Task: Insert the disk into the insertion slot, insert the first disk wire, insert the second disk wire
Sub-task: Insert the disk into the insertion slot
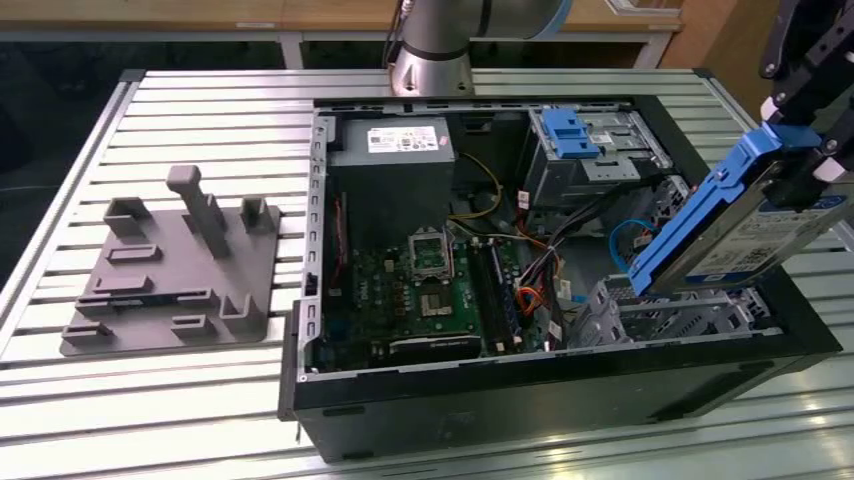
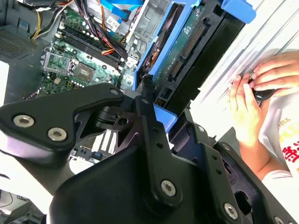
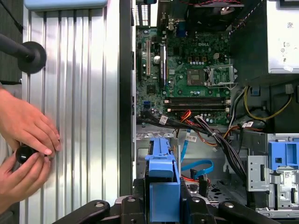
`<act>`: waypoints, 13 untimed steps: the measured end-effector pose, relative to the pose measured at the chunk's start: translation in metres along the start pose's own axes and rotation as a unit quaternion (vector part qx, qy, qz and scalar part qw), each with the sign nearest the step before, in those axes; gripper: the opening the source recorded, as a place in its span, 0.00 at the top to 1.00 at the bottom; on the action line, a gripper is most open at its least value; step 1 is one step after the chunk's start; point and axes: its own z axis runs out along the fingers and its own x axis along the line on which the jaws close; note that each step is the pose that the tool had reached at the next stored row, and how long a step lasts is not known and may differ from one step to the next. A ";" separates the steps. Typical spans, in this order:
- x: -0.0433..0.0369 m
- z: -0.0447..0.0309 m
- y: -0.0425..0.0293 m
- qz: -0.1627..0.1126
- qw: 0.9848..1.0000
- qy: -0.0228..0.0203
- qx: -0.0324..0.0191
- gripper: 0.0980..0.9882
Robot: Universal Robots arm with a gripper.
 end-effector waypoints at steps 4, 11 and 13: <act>0.0001 0.0002 0.0000 0.000 1.000 -0.009 0.000 0.70; 0.0009 0.0001 0.0000 -0.001 1.000 -0.031 0.000 0.70; 0.0010 0.0001 0.0000 -0.001 0.999 -0.033 0.000 0.70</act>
